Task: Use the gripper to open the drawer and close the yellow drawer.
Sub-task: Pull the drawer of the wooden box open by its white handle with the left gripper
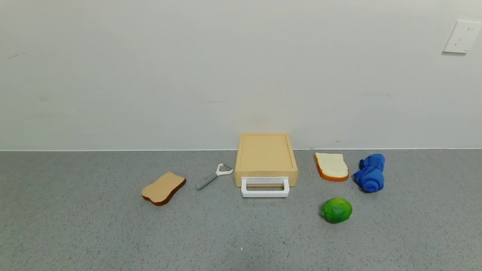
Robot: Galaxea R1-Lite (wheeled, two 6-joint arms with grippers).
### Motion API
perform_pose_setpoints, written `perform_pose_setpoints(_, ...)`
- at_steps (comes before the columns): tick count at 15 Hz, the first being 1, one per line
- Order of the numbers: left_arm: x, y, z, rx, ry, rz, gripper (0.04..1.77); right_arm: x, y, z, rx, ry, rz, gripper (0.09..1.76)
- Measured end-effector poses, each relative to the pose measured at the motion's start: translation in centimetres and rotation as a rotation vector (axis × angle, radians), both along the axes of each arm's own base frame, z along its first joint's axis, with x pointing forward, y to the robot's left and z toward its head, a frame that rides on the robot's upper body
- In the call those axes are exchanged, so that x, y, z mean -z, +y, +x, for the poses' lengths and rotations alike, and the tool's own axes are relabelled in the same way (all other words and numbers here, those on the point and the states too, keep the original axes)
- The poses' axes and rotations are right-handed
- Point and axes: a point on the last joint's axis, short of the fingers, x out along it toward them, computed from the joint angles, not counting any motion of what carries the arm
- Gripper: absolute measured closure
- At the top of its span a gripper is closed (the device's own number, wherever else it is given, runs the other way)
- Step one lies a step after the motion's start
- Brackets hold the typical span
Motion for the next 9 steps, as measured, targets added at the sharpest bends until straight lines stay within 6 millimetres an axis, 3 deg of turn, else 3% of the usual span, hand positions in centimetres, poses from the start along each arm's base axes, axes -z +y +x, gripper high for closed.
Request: perform_pose_setpoints(9, 0.00, 0.00, 0.00, -0.001, 0.000, -0.002, 0.09, 0.00, 0.00, 0.00, 0.000, 0.000, 0.000, 0.15)
